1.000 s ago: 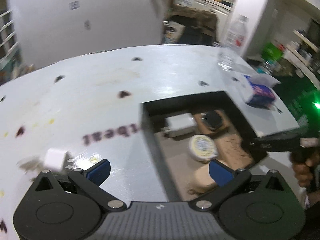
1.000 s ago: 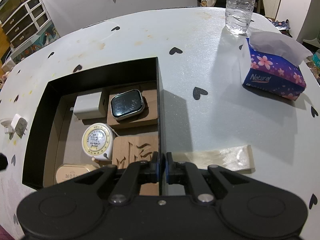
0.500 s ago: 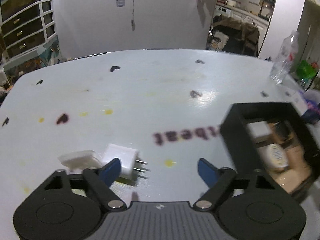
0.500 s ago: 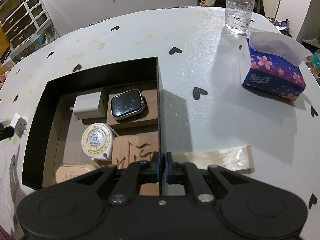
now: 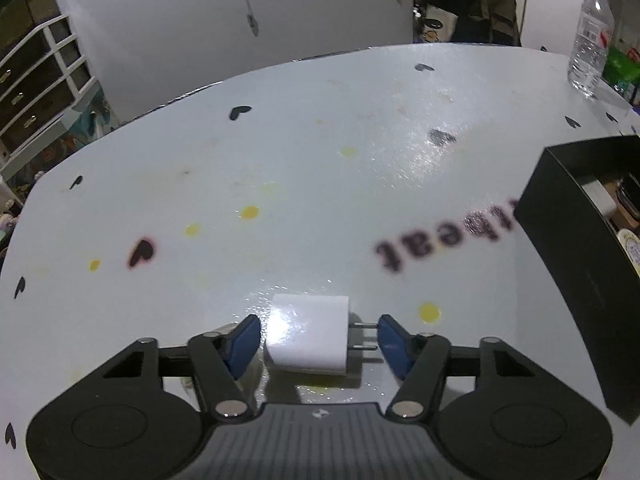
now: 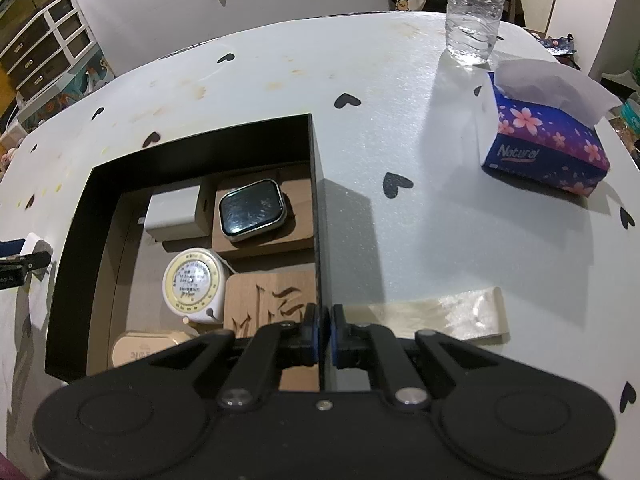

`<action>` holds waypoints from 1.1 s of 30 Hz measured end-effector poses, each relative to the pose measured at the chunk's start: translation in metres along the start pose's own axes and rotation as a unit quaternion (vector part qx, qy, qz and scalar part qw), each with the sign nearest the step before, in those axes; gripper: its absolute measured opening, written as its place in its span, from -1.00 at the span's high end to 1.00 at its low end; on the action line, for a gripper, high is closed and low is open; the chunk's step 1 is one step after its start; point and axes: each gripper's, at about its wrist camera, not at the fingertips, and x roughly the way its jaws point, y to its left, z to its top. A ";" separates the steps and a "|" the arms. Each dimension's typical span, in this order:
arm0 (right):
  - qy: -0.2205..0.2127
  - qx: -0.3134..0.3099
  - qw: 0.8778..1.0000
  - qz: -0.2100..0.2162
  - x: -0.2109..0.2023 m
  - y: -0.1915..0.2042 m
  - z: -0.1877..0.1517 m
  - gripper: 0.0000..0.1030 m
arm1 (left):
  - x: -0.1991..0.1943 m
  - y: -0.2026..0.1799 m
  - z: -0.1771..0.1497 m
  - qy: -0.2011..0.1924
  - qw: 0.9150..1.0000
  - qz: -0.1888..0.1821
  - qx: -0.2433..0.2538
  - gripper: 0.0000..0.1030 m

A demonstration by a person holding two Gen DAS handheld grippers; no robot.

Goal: Organize rigid objects
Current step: 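Withdraw the left tool from the box and grasp the small white charger, then carry the white charger into the box beside the tape measure, open left tool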

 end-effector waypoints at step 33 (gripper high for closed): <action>0.000 -0.002 1.000 0.002 0.000 0.001 0.001 0.88 | -0.073 -0.160 0.035 -0.087 0.893 -0.198 0.395 -0.15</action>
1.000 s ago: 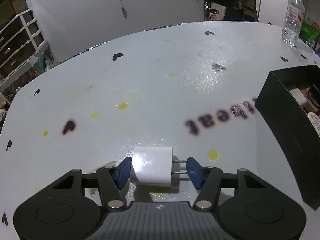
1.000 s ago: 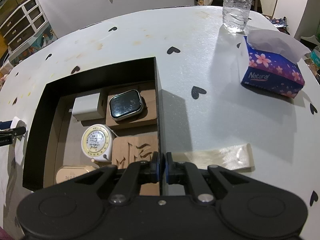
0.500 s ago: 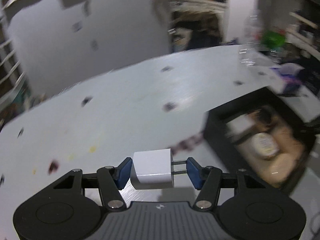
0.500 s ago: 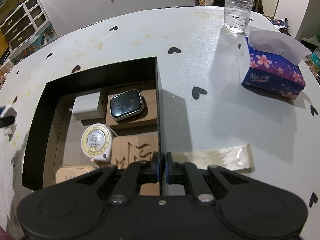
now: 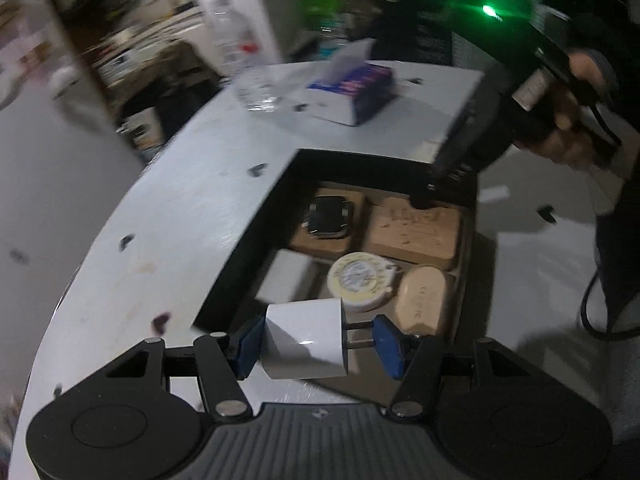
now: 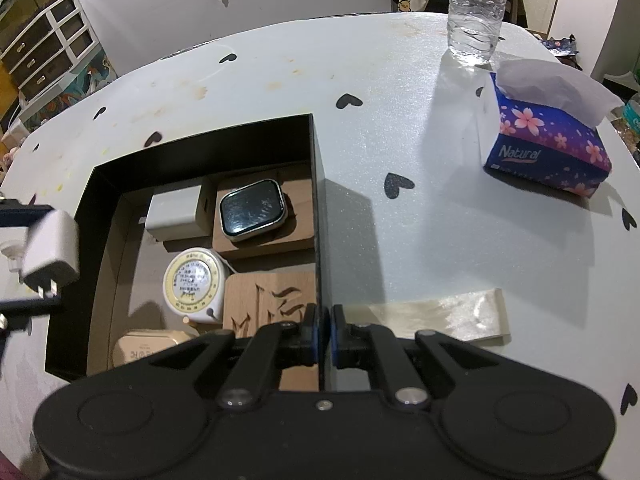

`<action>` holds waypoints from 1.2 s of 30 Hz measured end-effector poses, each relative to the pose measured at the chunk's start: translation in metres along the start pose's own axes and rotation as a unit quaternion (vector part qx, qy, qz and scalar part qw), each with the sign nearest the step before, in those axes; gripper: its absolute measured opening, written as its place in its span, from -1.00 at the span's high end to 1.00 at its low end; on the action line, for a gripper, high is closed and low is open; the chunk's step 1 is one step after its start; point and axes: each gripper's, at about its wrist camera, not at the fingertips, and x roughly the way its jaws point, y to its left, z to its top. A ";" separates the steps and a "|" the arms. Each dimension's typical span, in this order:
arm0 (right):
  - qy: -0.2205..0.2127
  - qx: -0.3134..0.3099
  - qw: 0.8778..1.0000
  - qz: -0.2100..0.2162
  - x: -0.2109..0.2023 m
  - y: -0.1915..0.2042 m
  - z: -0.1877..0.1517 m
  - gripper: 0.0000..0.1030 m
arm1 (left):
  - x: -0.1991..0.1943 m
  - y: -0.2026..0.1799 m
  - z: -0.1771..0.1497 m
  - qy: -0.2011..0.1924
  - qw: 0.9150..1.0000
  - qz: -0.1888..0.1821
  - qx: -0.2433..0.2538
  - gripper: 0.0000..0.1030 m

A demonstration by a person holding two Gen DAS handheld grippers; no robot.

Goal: Organize rigid objects
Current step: 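Carry the white charger into the box beside the tape measure, open left tool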

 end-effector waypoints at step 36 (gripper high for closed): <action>0.003 0.004 1.000 0.003 0.003 -0.002 0.002 0.86 | 0.065 0.028 0.015 0.100 0.989 -0.044 -0.098 -0.50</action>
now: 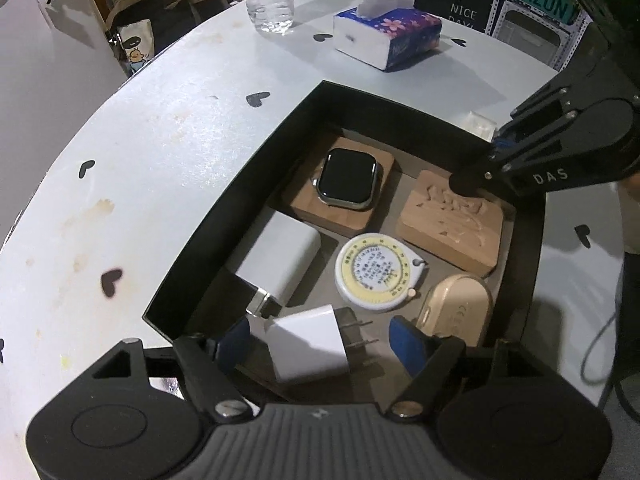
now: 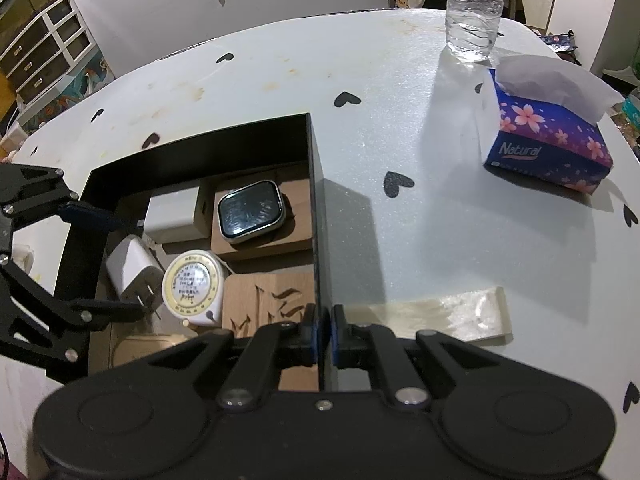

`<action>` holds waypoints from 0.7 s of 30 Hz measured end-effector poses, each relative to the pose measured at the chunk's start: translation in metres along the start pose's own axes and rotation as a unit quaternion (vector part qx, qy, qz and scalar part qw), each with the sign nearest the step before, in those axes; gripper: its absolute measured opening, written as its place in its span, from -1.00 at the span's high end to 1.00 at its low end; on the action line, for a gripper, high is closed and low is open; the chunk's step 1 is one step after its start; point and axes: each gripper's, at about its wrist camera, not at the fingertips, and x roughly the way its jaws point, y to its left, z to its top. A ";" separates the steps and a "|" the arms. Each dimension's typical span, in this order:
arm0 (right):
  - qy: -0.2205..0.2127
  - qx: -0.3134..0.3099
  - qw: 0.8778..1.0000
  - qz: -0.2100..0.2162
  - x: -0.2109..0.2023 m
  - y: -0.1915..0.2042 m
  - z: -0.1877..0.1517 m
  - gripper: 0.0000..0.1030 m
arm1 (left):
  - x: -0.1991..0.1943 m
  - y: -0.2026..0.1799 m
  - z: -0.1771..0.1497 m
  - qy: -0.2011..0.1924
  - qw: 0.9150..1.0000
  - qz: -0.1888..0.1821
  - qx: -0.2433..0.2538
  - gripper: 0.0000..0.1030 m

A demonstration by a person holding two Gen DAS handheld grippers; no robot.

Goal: Organize rigid objects
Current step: 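Carry the white charger into the box beside the tape measure, open left tool, then withdraw the left tool and grasp the white suction-cup holder on the table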

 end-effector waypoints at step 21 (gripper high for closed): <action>-0.001 -0.002 1.000 0.000 0.000 0.001 0.000 0.86 | -0.049 -0.014 -0.007 -0.050 0.996 -0.027 -0.061 -0.52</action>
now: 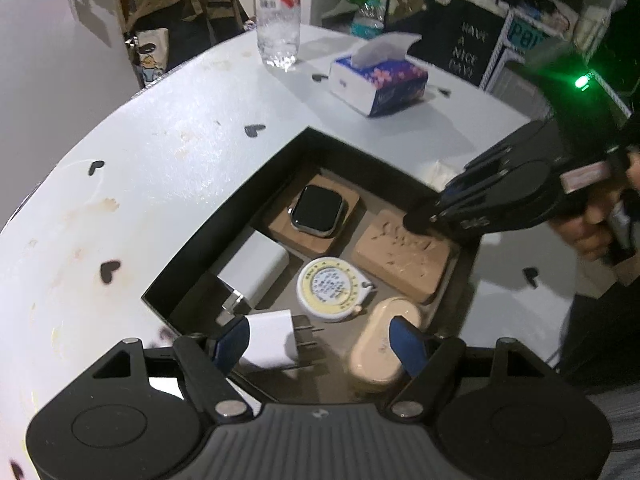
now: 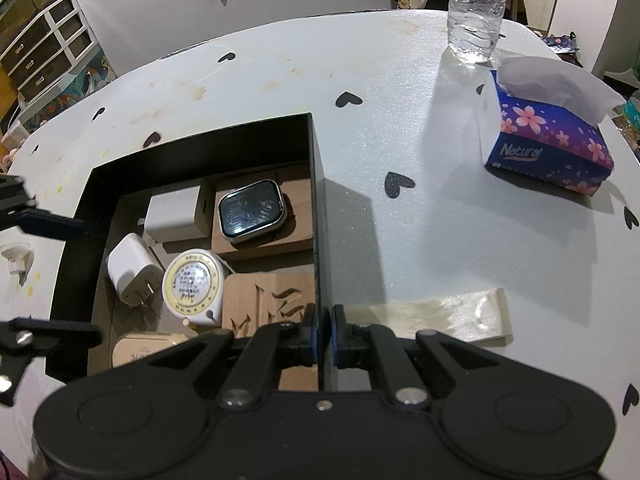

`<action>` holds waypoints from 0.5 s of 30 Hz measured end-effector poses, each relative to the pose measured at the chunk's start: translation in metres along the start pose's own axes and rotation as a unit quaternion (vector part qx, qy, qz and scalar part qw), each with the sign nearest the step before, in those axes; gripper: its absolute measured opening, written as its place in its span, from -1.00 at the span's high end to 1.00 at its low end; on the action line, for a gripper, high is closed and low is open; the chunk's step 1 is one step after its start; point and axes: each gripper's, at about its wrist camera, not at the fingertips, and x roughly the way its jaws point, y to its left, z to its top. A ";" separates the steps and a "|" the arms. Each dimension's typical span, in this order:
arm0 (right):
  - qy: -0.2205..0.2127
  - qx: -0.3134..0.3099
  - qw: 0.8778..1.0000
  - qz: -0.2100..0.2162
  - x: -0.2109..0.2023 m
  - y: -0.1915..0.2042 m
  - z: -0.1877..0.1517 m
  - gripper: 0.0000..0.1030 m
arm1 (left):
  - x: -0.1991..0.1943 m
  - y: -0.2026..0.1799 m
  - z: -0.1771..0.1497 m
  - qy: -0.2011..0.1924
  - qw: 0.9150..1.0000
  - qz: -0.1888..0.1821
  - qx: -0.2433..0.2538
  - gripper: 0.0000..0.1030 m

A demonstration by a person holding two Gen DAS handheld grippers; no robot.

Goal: Organize rigid objects
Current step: 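Withdraw the left tool and grasp the white suction-cup holder on the table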

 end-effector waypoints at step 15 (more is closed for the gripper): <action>-0.002 -0.008 1.000 0.000 0.000 0.000 -0.001 0.87 | -0.059 -0.014 -0.025 -0.077 0.990 0.026 -0.113 -1.00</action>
